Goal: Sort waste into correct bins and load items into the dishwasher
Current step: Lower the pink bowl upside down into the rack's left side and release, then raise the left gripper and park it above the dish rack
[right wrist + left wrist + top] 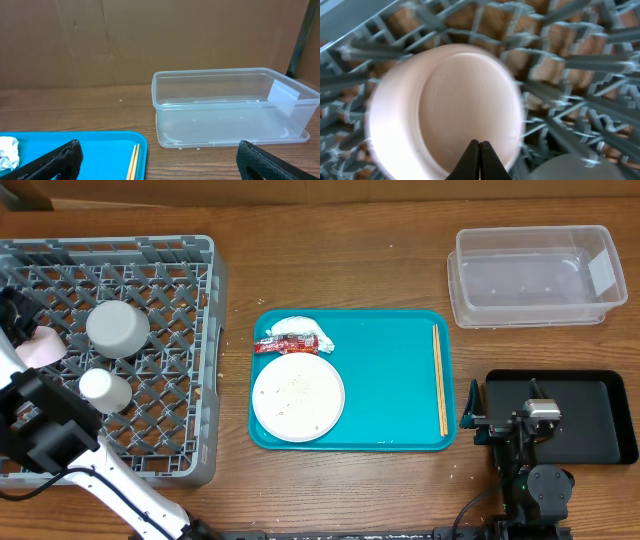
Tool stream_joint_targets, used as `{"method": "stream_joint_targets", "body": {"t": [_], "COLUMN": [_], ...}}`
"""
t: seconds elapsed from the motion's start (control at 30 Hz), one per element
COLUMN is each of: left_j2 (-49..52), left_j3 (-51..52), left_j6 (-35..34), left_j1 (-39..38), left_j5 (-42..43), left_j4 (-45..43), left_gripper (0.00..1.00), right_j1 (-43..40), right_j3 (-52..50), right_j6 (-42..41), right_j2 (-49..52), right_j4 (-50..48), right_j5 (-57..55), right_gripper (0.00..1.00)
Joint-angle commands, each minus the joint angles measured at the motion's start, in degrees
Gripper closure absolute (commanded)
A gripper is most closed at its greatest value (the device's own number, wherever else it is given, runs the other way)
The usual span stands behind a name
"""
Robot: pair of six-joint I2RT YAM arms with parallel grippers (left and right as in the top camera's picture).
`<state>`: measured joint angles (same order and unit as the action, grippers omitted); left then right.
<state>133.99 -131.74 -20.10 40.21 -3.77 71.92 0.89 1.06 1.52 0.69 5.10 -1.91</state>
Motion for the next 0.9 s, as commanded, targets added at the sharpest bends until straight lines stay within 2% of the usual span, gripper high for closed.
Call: {"method": "stream_joint_targets", "body": {"t": [0.0, 0.17, 0.33, 0.43, 0.53, 0.67, 0.73, 0.87], "left_j2": [0.0, -0.1, -0.2, -0.6, -0.7, -0.7, -0.7, -0.7], "left_j3": [-0.5, -0.5, -0.5, -0.5, -0.5, -0.5, -0.5, -0.5], "left_j6": [-3.8, -7.7, -8.7, -8.7, -8.5, -3.4, 1.0, 6.5], "left_j1": [3.0, 6.7, 10.1, 12.4, 13.9, 13.7, 11.7, 6.8], "left_j5": [-3.4, -2.3, 5.8, 18.3, 38.5, 64.9, 74.7, 77.7], "left_j4": [2.4, 7.2, 11.1, 12.6, 14.1, 15.5, 18.9, 24.9], "left_gripper": [0.96, 0.96, 0.96, 0.96, 0.95, 0.96, 0.92, 0.80], "right_j1": [0.4, 0.4, 0.4, 0.4, 0.4, 0.4, 0.4, 0.4], "right_j3": [-0.6, -0.6, -0.6, -0.6, -0.6, -0.6, -0.6, -0.6], "right_j6": [0.2, 0.2, 0.2, 0.2, 0.2, 0.2, 0.2, 0.2], "right_j2": [-0.5, -0.5, -0.5, -0.5, -0.5, -0.5, -0.5, -0.5], "right_j4": [-0.4, -0.4, -0.4, -0.4, -0.4, -0.4, -0.4, -0.4], "right_j5": [-0.4, -0.4, -0.4, -0.4, -0.4, -0.4, -0.4, -0.4], "right_gripper": [0.00, 0.00, 0.00, 0.00, 0.00, 0.00, 0.00, 0.00]}}
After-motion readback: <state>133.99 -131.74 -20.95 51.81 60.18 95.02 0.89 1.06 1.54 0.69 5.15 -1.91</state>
